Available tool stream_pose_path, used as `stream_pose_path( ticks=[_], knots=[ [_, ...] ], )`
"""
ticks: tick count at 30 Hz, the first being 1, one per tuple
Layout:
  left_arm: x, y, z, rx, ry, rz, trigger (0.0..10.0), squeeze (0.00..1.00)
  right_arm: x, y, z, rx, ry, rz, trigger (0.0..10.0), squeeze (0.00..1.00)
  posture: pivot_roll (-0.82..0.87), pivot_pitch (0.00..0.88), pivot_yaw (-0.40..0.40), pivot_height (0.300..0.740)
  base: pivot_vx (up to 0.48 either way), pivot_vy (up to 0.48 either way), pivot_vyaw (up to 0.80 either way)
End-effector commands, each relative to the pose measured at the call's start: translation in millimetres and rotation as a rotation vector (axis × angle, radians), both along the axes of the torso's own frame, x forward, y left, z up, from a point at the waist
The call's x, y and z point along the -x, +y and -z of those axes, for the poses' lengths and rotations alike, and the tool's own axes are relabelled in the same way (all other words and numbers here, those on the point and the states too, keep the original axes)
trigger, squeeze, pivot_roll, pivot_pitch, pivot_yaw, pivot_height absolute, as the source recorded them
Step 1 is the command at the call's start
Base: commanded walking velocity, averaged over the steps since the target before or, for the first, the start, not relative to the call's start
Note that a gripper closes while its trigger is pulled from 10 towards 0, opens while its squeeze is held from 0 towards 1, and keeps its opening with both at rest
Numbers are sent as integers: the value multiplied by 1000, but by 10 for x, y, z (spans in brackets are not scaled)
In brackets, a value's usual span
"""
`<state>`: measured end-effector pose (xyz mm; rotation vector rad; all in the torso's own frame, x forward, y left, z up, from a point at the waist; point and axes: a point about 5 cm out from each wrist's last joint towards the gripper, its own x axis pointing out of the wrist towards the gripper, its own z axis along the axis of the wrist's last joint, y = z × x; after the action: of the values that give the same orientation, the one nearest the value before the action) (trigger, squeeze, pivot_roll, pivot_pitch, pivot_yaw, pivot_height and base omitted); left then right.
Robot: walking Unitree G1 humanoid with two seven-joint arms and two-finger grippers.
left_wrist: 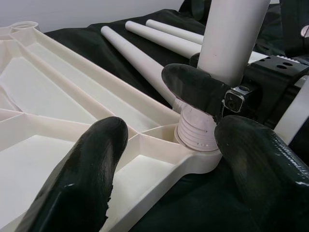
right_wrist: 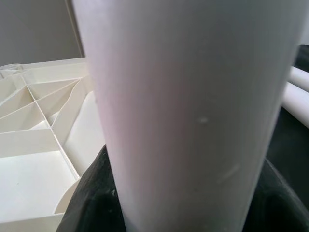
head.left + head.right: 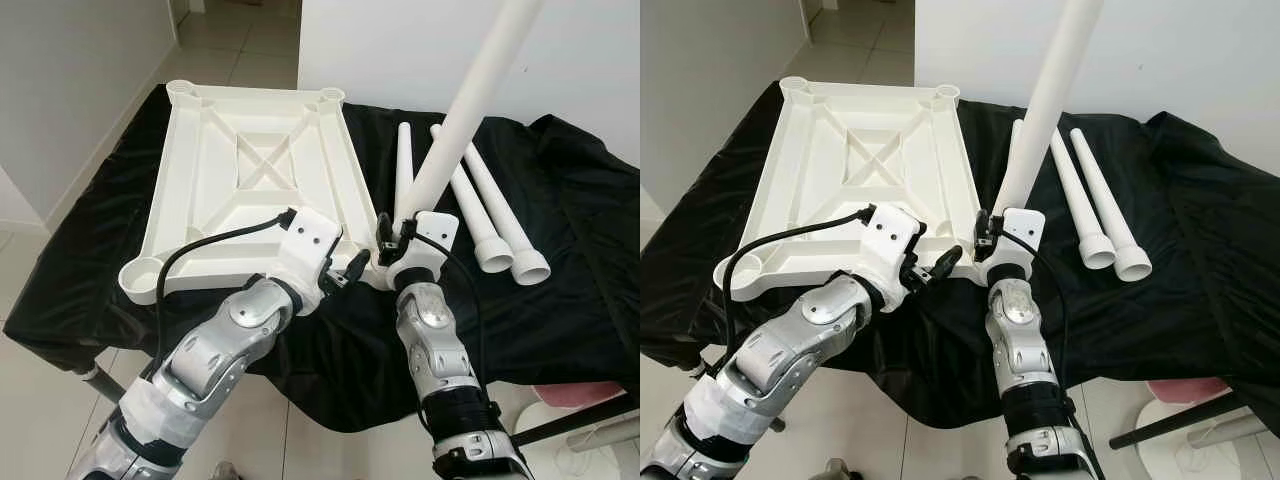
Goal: Building children table
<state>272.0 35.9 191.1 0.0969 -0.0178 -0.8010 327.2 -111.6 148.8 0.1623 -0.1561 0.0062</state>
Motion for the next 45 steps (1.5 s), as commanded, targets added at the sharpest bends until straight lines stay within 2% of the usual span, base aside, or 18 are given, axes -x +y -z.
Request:
stream_pose_path(
  ticks=[1,3,4,15,16,19,22,25,30,32,35,37,43,44,45],
  knots=[
    [99,-79,33,-15,9,190,10000,0,59,6,301,-36,139,-23,10000,0,48,80,-70,740,0,0,0],
    [99,-79,33,-15,9,190,10000,0,59,6,301,-36,139,-23,10000,0,48,80,-70,740,0,0,0],
    [97,-71,36,-16,10,188,10000,0,66,6,215,-42,86,-61,10000,1000,48,84,-70,740,0,0,0],
    [110,-70,35,-13,11,188,10000,0,68,-99,56,3,-10,-179,10000,1000,45,87,-70,740,0,0,0],
    [113,-72,36,-12,12,188,10000,0,66,-120,50,10,-15,-210,10000,0,43,88,-72,740,0,0,0],
    [124,-79,45,-13,13,193,10000,0,38,-280,55,72,-34,-294,10000,0,39,84,-74,740,0,0,0],
    [126,-84,47,-13,14,194,10000,0,32,-311,45,82,-41,-324,10000,0,37,82,-75,740,0,0,0],
    [128,-94,53,-13,15,199,10000,0,-6,-372,-6,148,-60,-428,10000,0,34,80,-74,740,0,0,0],
    [131,-106,60,-18,15,208,10000,0,-41,-403,-39,195,-66,-507,10000,0,29,74,-71,740,0,0,0],
    [129,-118,63,-21,14,215,10000,0,-92,-436,-65,241,-69,-585,10000,0,27,67,-66,740,0,0,0],
    [127,-121,62,-22,14,217,10000,0,-111,-441,-72,252,-65,-606,10000,0,27,67,-66,740,0,0,0],
    [126,-134,63,-30,11,228,10000,0,-164,-449,-54,301,-45,-667,10000,0,29,58,-61,740,0,0,0],
    [130,-143,71,-33,12,235,10000,0,-194,-465,-38,311,-36,-691,10000,0,31,51,-60,740,0,0,0],
    [134,-145,80,-37,14,239,10000,0,-211,-476,-34,320,-31,-688,4588,0,33,48,-61,740,0,0,0],
    [134,-145,80,-37,14,239,10000,0,-211,-476,-34,320,-31,-688,4588,0,33,48,-61,740,0,0,0]
  ],
)
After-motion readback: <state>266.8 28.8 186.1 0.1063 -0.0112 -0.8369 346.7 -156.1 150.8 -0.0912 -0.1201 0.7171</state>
